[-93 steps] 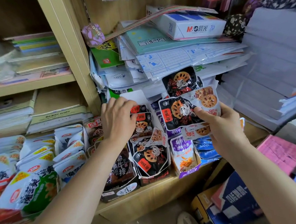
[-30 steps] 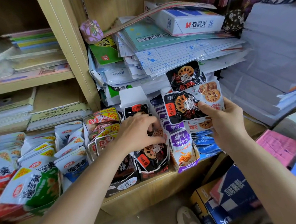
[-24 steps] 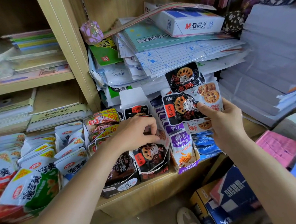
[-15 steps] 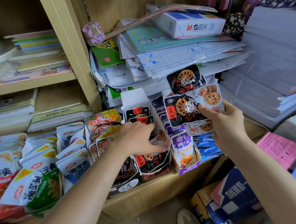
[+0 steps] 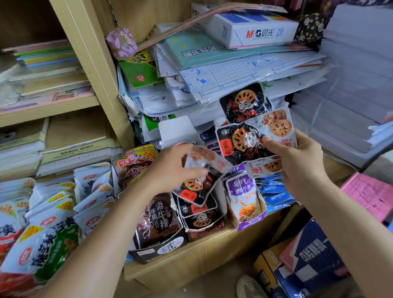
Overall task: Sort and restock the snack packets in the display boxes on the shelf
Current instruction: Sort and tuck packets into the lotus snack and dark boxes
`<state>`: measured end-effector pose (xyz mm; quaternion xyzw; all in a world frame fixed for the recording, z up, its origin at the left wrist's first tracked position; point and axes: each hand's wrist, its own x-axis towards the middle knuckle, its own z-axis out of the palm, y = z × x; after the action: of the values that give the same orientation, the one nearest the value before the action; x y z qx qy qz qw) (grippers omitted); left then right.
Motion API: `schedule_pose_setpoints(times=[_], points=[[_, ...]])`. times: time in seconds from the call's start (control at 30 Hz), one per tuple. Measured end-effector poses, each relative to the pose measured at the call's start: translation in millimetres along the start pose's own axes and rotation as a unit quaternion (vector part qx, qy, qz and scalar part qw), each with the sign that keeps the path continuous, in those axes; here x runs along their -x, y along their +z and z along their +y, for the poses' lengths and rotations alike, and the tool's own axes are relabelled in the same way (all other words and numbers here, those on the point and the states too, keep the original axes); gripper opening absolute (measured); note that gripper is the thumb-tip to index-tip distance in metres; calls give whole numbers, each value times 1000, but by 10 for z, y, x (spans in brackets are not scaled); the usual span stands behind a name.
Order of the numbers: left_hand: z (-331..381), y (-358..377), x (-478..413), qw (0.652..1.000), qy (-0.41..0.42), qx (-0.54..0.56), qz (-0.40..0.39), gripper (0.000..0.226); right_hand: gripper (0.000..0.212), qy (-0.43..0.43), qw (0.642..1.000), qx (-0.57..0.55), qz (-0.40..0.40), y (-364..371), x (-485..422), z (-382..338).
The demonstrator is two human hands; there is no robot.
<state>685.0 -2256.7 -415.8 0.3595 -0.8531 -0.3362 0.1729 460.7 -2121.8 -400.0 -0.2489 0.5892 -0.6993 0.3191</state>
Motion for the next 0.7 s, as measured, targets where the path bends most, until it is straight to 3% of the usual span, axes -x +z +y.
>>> schedule_pose_setpoints(times=[0.1,0.17,0.3,0.37,0.5,0.7], points=[[-21,-31,9,991,-5,14,132,22,14,0,1000,-4,1,-1,-2,0],[5,-46,33,983,-19,25,180,21,14,2,1000,-8,3,-3,-8,0],[41,-80,75,979,-61,34,194,23,14,0,1000,-9,3,-1,-17,5],[46,-122,84,974,-74,92,194,25,14,-2,1000,-7,1,-2,-17,7],[-3,-165,101,974,-103,121,159,47,13,-6,1000,1,-1,0,-19,10],[83,-196,164,961,-23,134,240,21,14,-5,1000,3,1,-2,-21,16]])
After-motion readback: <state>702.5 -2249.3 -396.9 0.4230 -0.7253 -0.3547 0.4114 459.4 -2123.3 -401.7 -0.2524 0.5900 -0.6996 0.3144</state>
